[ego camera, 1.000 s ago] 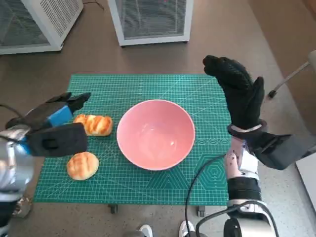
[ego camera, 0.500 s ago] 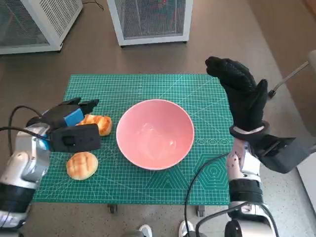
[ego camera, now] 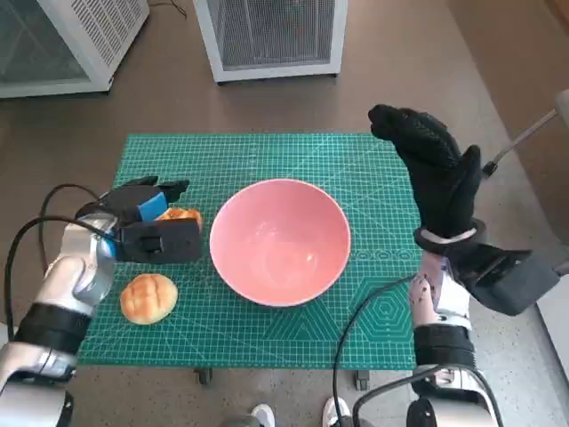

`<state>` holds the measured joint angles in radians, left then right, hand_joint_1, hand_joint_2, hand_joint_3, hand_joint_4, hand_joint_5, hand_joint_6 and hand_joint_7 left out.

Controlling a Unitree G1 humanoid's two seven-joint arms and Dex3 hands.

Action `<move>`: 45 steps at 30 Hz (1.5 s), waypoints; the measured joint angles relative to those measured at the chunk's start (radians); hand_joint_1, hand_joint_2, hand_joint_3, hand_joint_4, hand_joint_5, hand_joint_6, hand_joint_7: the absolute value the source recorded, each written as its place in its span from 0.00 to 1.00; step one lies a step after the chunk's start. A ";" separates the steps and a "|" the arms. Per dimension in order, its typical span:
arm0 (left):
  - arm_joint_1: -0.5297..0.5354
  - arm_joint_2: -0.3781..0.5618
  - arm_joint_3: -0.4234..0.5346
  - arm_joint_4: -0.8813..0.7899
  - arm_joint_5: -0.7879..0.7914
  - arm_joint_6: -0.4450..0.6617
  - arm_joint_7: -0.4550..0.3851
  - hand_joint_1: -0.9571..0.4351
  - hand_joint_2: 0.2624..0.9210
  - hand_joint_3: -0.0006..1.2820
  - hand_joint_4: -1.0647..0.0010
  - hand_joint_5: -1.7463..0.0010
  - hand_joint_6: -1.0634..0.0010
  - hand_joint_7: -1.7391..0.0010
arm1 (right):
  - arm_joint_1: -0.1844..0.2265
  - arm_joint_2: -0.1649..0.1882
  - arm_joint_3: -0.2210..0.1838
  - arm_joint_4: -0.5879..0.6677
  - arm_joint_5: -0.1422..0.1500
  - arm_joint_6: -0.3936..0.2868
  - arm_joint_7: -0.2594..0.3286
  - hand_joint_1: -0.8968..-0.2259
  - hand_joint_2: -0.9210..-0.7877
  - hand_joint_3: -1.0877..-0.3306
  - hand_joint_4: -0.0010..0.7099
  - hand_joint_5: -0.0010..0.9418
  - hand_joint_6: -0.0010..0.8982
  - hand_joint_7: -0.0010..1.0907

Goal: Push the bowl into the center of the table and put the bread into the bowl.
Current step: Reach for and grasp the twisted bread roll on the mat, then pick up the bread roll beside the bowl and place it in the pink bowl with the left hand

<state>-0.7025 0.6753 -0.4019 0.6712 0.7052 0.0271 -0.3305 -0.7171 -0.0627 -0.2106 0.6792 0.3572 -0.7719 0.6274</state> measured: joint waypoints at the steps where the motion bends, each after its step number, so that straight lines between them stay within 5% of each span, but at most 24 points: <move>1: -0.007 -0.006 -0.006 0.024 0.002 -0.010 0.010 0.58 0.78 0.01 0.82 0.99 0.75 0.98 | 0.001 0.000 0.000 -0.002 0.000 0.000 0.000 0.43 0.00 0.57 0.35 0.00 0.40 0.01; 14: -0.113 -0.067 -0.063 0.304 0.036 -0.080 0.115 0.62 0.88 0.02 0.69 0.98 0.59 0.96 | 0.030 -0.002 0.004 -0.035 0.004 0.009 0.000 0.45 0.00 0.57 0.35 0.00 0.40 0.01; 17: -0.137 -0.081 -0.067 0.356 0.036 -0.086 0.137 0.65 0.93 0.03 0.61 0.97 0.50 0.94 | 0.033 -0.002 0.005 -0.044 0.004 0.010 0.000 0.46 0.00 0.57 0.35 0.00 0.40 0.01; 20: -0.154 -0.092 -0.070 0.395 0.036 -0.091 0.157 0.67 0.98 0.04 0.41 0.95 0.36 0.91 | 0.034 -0.002 0.006 -0.053 0.006 0.010 0.000 0.46 0.00 0.57 0.35 0.00 0.40 0.01; 22: -0.160 -0.094 -0.072 0.411 0.036 -0.097 0.171 0.68 0.99 0.10 0.43 0.54 0.47 0.53 | 0.036 -0.003 0.006 -0.057 0.006 0.010 0.000 0.46 0.00 0.57 0.35 0.00 0.40 0.01; 25: -0.161 -0.094 -0.074 0.420 0.036 -0.109 0.192 0.68 1.00 0.11 0.43 0.35 0.48 0.38 | 0.039 -0.005 0.006 -0.061 0.007 0.010 0.000 0.46 0.00 0.57 0.35 0.00 0.40 0.01; 28: -0.161 -0.093 -0.075 0.420 0.035 -0.120 0.204 0.69 1.00 0.10 0.43 0.29 0.46 0.35 | 0.044 -0.005 0.006 -0.063 0.013 0.010 0.000 0.45 0.00 0.57 0.35 0.00 0.39 0.01; 38: -0.157 -0.073 -0.055 0.368 0.013 -0.132 0.178 0.69 1.00 0.10 0.44 0.28 0.44 0.31 | 0.055 -0.006 0.011 -0.074 0.015 0.014 0.000 0.45 0.00 0.57 0.35 0.00 0.39 0.01; 45: -0.107 -0.025 0.017 0.149 -0.028 -0.081 0.137 0.69 1.00 0.08 0.42 0.31 0.43 0.30 | 0.058 -0.005 0.015 -0.080 0.018 0.020 0.000 0.44 0.00 0.57 0.35 0.00 0.39 0.01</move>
<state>-0.8091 0.6503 -0.3845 0.8202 0.6773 -0.0535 -0.1936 -0.6593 -0.0678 -0.1954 0.5992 0.3756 -0.7519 0.6271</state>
